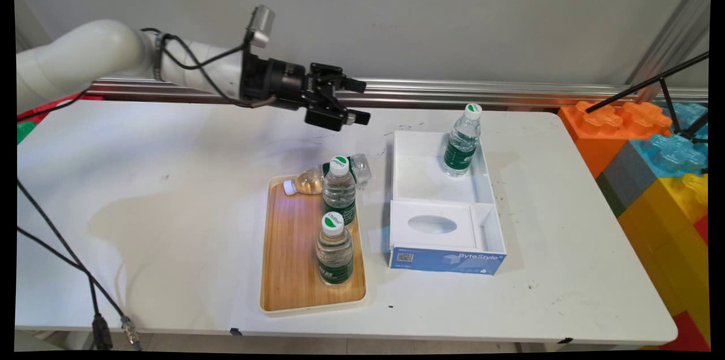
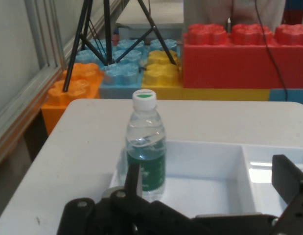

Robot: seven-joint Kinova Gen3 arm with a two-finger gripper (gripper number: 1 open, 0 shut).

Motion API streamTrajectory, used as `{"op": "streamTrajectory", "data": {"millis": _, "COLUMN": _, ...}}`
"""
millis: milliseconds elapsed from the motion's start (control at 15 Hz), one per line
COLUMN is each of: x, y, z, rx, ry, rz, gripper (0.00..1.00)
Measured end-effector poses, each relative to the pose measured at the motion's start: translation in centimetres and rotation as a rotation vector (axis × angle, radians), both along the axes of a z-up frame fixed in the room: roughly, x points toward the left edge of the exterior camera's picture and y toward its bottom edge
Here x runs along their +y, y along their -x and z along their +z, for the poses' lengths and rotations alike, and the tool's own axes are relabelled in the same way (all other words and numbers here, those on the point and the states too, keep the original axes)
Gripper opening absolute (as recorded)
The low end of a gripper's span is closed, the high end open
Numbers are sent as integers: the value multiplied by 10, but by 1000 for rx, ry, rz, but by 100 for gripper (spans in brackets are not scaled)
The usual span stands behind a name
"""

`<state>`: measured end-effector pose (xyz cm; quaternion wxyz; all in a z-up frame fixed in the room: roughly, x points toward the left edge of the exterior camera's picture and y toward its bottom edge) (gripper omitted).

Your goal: Pick up the green bottle from the white box

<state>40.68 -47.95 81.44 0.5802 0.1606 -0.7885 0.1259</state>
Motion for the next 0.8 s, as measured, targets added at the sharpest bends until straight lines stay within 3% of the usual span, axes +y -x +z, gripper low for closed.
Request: {"op": "streamTrajectory", "data": {"millis": 800, "x": -56, "y": 48, "z": -64, "rx": 16, "ry": -4, "rz": 18, "gripper": 100}}
